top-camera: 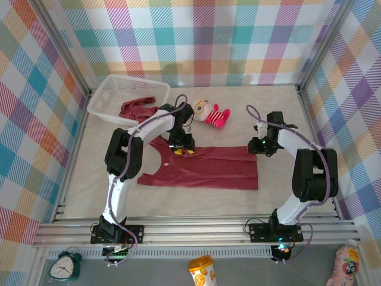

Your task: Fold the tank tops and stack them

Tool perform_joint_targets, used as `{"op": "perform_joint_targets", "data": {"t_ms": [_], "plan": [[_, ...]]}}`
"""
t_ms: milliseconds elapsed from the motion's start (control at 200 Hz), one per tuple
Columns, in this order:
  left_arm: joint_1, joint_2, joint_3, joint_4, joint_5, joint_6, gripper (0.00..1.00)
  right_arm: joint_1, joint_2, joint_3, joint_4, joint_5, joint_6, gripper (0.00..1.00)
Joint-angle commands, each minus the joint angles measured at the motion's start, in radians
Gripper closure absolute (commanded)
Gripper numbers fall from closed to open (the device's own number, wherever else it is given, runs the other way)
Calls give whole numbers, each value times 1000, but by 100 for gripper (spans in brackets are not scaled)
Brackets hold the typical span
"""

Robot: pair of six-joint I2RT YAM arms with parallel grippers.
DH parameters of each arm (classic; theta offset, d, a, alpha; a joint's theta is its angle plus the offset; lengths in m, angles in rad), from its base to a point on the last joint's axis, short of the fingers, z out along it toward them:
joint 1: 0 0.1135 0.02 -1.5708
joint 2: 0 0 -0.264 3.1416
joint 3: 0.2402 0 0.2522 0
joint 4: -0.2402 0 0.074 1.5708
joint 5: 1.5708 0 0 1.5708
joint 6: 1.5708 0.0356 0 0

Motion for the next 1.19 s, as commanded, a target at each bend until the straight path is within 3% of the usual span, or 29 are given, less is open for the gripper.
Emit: {"op": "perform_joint_targets", "data": {"t_ms": [0, 235, 420, 720, 785, 955, 1190], "plan": [[27, -76, 62, -77, -36, 31, 46, 8, -91, 1, -37, -80, 89, 59], [84, 20, 192, -110, -130, 37, 43, 57, -97, -114, 226, -222, 311, 55], [77, 105, 191, -47, -34, 35, 48, 80, -9, -142, 316, -228, 411, 56], [52, 58, -19, 34, 2, 24, 71, 82, 76, -160, 238, -173, 427, 58], [42, 36, -56, 33, -32, 0, 73, 81, 81, -159, 217, -153, 427, 59], [0, -24, -189, 78, 11, -45, 73, 69, 92, -117, 126, -86, 394, 60], [-85, -125, -365, 200, 33, -214, 71, 32, 111, -86, 37, -30, 281, 60]]}}
